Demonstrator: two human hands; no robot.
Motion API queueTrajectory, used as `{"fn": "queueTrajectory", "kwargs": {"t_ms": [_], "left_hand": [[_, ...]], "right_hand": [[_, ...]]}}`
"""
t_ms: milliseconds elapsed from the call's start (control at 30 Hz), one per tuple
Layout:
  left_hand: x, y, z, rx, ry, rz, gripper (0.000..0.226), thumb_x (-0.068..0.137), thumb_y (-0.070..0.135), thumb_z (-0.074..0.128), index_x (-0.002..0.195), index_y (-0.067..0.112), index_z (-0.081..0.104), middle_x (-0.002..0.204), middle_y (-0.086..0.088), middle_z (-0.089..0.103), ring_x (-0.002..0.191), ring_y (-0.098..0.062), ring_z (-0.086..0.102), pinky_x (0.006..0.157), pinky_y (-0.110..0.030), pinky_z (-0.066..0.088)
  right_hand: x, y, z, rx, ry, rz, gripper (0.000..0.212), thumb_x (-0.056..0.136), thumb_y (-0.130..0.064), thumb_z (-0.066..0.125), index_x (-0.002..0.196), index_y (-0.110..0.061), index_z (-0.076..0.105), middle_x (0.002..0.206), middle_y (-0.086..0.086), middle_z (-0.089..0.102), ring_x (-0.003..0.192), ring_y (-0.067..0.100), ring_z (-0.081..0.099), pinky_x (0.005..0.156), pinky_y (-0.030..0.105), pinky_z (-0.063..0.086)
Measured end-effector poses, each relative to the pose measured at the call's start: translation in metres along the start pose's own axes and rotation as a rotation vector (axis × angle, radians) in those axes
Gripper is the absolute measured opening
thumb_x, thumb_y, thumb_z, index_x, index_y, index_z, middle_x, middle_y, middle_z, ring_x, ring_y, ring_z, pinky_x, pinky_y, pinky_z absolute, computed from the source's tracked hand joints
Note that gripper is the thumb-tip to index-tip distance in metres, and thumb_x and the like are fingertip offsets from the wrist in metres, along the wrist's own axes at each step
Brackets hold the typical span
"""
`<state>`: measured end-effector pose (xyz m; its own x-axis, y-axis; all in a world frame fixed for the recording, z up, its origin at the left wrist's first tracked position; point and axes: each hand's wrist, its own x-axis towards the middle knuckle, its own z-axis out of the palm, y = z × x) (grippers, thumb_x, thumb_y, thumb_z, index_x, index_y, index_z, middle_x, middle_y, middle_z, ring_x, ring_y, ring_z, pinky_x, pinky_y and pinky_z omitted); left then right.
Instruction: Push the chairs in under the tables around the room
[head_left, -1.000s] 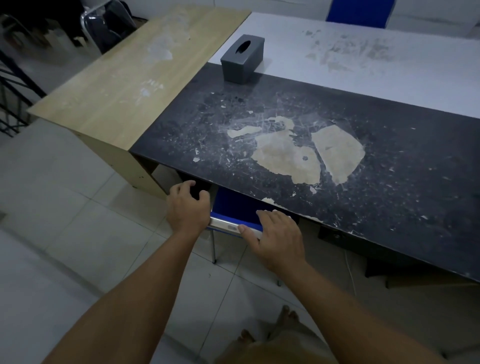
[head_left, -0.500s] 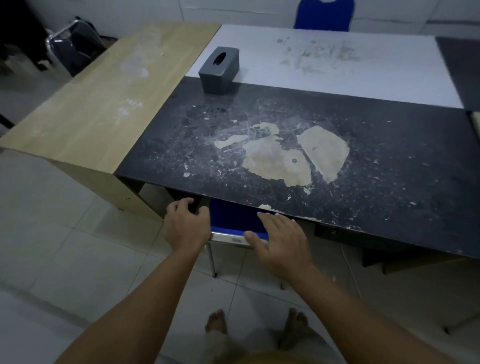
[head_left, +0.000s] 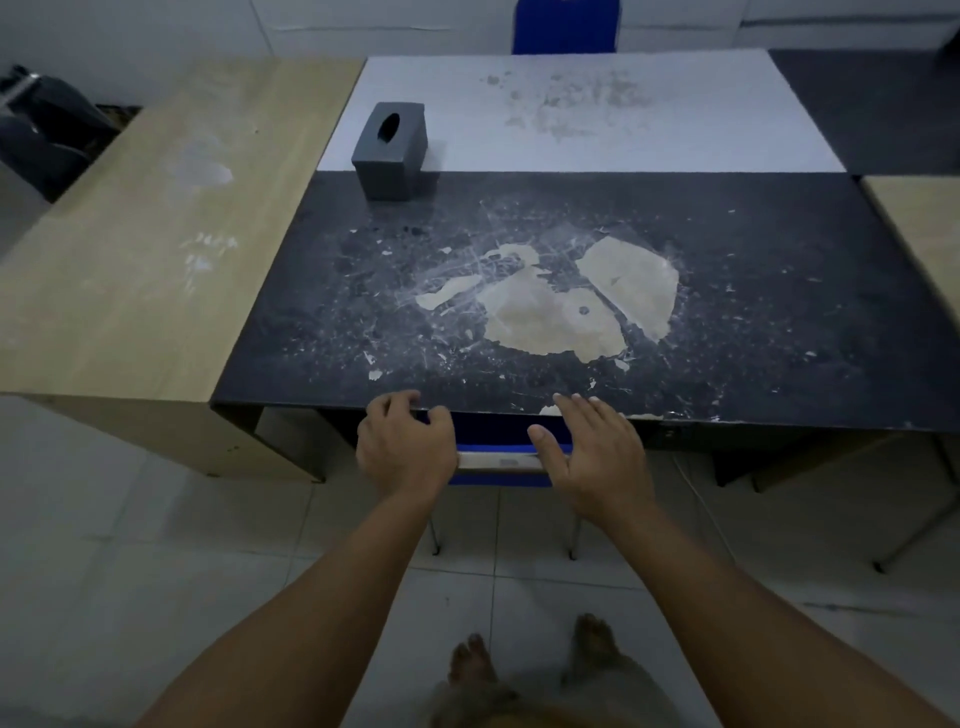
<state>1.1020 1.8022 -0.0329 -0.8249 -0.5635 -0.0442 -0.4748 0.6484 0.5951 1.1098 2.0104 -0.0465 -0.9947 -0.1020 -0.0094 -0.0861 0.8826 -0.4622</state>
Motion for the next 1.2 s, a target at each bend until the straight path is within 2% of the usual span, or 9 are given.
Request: {"fn": "queueTrajectory", "kwargs": {"t_ms": [167, 400, 567, 800, 967, 1033, 1133, 1200], "left_hand": [[0.018, 0.0, -0.003, 0.029, -0.043, 0.006, 0.041, 0.088, 0.042, 0.051, 0.124, 0.025, 0.056, 0.135, 0.001, 0.046, 0.118, -0.023, 0.045, 0.099, -0.046, 0.041], [0.03, 0.009, 0.0, 0.035, -0.049, -0.005, 0.041, 0.088, 0.042, 0.051, 0.125, 0.025, 0.055, 0.136, 0.0, 0.045, 0.121, -0.023, 0.043, 0.099, -0.044, 0.04], [0.04, 0.01, 0.006, 0.044, -0.039, 0.004, 0.04, 0.087, 0.044, 0.05, 0.122, 0.026, 0.055, 0.134, 0.001, 0.045, 0.117, -0.023, 0.045, 0.096, -0.046, 0.044], [0.043, 0.012, 0.008, 0.039, 0.007, 0.005, 0.035, 0.087, 0.042, 0.052, 0.119, 0.027, 0.057, 0.131, 0.002, 0.047, 0.114, -0.022, 0.047, 0.093, -0.042, 0.043], [0.041, 0.014, 0.005, 0.077, -0.01, 0.003, 0.036, 0.089, 0.043, 0.05, 0.12, 0.026, 0.057, 0.13, 0.0, 0.049, 0.113, -0.022, 0.048, 0.092, -0.042, 0.044], [0.04, 0.013, 0.004, 0.102, -0.054, -0.018, 0.036, 0.088, 0.044, 0.048, 0.118, 0.027, 0.057, 0.124, 0.0, 0.054, 0.109, -0.023, 0.05, 0.091, -0.043, 0.045], [0.042, 0.012, 0.0, 0.118, -0.146, -0.04, 0.03, 0.087, 0.046, 0.046, 0.106, 0.028, 0.059, 0.102, 0.002, 0.062, 0.093, -0.022, 0.055, 0.085, -0.044, 0.05], [0.043, 0.011, -0.004, 0.124, -0.21, -0.039, 0.024, 0.089, 0.046, 0.048, 0.102, 0.028, 0.057, 0.091, 0.004, 0.06, 0.087, -0.02, 0.057, 0.083, -0.041, 0.051]], "right_hand": [[0.013, -0.008, 0.005, -0.011, 0.021, -0.007, 0.077, 0.09, -0.071, 0.022, 0.144, -0.021, 0.045, 0.147, 0.004, 0.048, 0.14, 0.024, 0.034, 0.115, 0.049, 0.027], [0.028, -0.008, 0.002, -0.004, 0.031, -0.003, 0.077, 0.088, -0.068, 0.022, 0.145, -0.021, 0.044, 0.148, 0.003, 0.046, 0.142, 0.022, 0.03, 0.116, 0.048, 0.024], [0.036, -0.008, 0.003, 0.01, 0.038, 0.006, 0.077, 0.088, -0.067, 0.024, 0.145, -0.02, 0.044, 0.147, 0.004, 0.047, 0.142, 0.023, 0.031, 0.116, 0.048, 0.025], [0.041, -0.006, 0.007, 0.007, 0.08, -0.025, 0.072, 0.09, -0.064, 0.028, 0.14, -0.018, 0.051, 0.14, 0.005, 0.055, 0.137, 0.025, 0.038, 0.112, 0.048, 0.031], [0.039, -0.007, 0.004, -0.023, 0.046, -0.038, 0.074, 0.09, -0.065, 0.023, 0.141, -0.019, 0.05, 0.141, 0.004, 0.054, 0.137, 0.024, 0.037, 0.113, 0.045, 0.029], [0.038, -0.007, 0.002, -0.028, -0.002, -0.031, 0.077, 0.088, -0.067, 0.019, 0.144, -0.021, 0.046, 0.145, 0.003, 0.05, 0.139, 0.023, 0.033, 0.114, 0.044, 0.026], [0.039, -0.007, 0.0, -0.034, -0.07, -0.034, 0.081, 0.086, -0.071, 0.014, 0.147, -0.024, 0.04, 0.15, 0.001, 0.044, 0.142, 0.022, 0.028, 0.117, 0.045, 0.019], [0.038, -0.008, -0.003, -0.011, -0.085, -0.027, 0.078, 0.087, -0.07, 0.021, 0.148, -0.024, 0.038, 0.151, 0.0, 0.042, 0.143, 0.021, 0.028, 0.117, 0.046, 0.018]]}}
